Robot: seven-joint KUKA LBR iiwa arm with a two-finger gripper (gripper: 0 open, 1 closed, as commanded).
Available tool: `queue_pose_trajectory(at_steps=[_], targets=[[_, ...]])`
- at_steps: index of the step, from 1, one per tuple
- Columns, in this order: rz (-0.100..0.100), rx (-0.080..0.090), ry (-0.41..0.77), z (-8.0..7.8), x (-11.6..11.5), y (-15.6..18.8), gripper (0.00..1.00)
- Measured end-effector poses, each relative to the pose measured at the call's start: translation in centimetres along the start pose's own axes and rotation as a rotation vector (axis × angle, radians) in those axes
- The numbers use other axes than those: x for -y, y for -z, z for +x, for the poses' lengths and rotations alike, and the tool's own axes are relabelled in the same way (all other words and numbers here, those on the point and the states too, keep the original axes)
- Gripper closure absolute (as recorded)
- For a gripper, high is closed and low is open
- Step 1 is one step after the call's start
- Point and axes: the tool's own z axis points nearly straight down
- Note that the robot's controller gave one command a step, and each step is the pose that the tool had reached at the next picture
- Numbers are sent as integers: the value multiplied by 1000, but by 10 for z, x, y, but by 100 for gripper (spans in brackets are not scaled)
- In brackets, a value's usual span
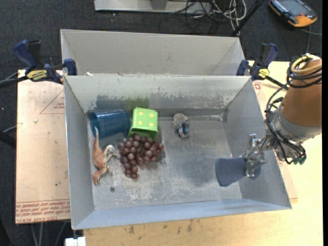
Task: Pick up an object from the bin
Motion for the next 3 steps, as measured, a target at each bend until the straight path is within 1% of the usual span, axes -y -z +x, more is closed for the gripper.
queue_pose_trajectory(at_steps=[1, 2, 3], targets=[[7, 18, 15, -12, 8, -18, 100], [-3, -7, 20, -5, 8, -8, 100], [7, 20, -13, -15, 8, -18, 100]])
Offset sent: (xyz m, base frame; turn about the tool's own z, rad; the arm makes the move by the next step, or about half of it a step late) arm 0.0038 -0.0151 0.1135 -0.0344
